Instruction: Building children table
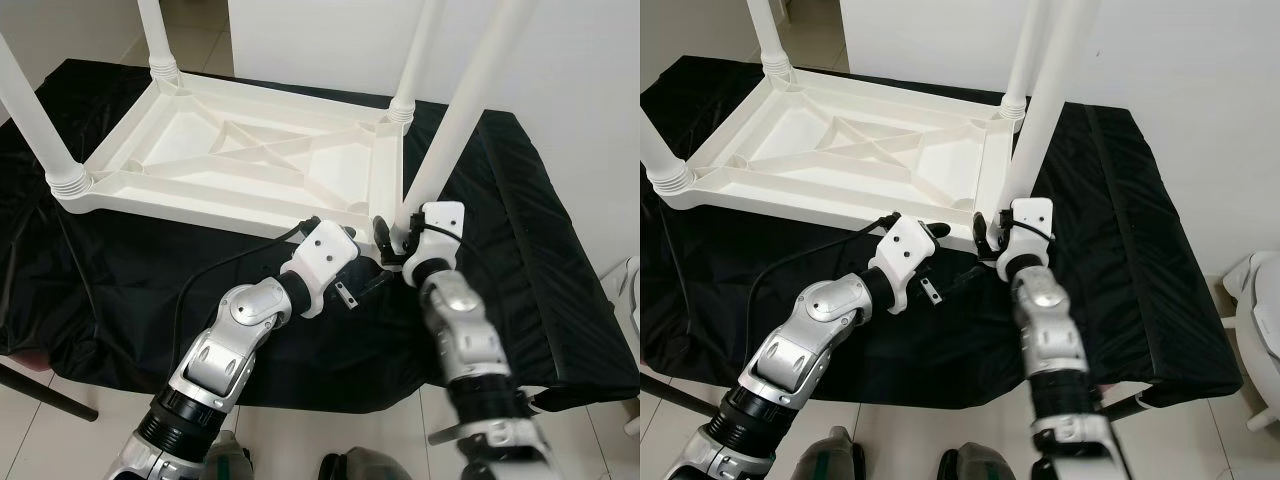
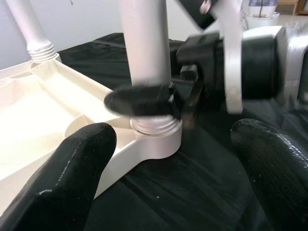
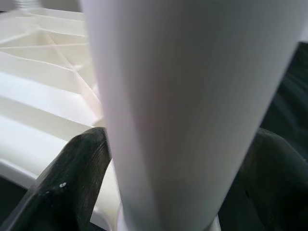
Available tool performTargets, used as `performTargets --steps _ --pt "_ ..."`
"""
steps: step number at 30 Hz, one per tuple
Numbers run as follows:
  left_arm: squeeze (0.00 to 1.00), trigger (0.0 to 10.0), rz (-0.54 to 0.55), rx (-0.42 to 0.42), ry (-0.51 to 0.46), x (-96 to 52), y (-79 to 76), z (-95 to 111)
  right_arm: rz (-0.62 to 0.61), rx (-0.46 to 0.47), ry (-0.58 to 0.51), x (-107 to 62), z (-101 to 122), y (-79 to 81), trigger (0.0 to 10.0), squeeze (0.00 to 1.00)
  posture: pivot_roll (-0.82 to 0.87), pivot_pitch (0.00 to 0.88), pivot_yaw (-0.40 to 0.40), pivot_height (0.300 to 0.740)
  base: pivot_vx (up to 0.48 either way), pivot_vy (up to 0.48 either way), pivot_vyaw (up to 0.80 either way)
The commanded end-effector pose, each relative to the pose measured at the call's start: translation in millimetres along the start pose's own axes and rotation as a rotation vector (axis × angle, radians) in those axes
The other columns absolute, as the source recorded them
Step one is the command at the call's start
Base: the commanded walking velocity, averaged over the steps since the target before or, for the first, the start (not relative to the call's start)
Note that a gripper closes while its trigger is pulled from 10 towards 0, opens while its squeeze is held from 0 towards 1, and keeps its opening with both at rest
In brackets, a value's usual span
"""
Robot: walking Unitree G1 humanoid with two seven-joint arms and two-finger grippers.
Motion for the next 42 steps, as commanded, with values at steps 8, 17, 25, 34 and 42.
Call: performTargets --steps 8,17,25,34,42 --pt "0.0 10.0 0.06 -0.005 -0.007 -5.4 4.3 1 0.399 -0.142 0.0 2.9 -12 -14.2 10.0 0.0 0.03 0.007 -0.096 0.74 0.0 0.0 0.0" --pt "0.0 10.0 0.063 0.005 -0.011 -4.6 7.4 4 0.505 -0.178 0.011 10.1 -13 -10.0 10.0 0.0 0.03 0.001 -0.092 0.74 0.0 0.0 0.0" --pt "0.0 10.0 0.064 0.014 -0.016 -2.7 10.6 7 0.597 -0.177 -0.008 18.6 -11 -2.2 2.5 0.0 0.03 0.0 -0.09 0.74 0.0 0.0 0.0" --pt "0.0 10.0 0.048 0.025 -0.017 -0.1 11.3 8 0.603 -0.136 -0.021 18.4 -17 -2.8 0.0 0.0 0.02 0.0 -0.066 0.74 0.0 0.0 0.0" --pt "0.0 10.0 0.035 0.036 -0.015 1.5 13.4 10 0.558 -0.058 -0.047 11.5 -24 0.0 10.0 0.0 0.01 0.0 -0.057 0.74 0.0 0.0 0.0"
Point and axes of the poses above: a point about 5 cm out from each wrist's last joint towards the gripper, its own x axis pointing out of the wrist towards the gripper, its own z axis along the axis of the wrist's last joint, y = z × x, the point moved 2 cm from there along x, pointing out of the wrist towards the gripper, and after that the axes turned 11 degrees about -x, right-handed, at the moved point
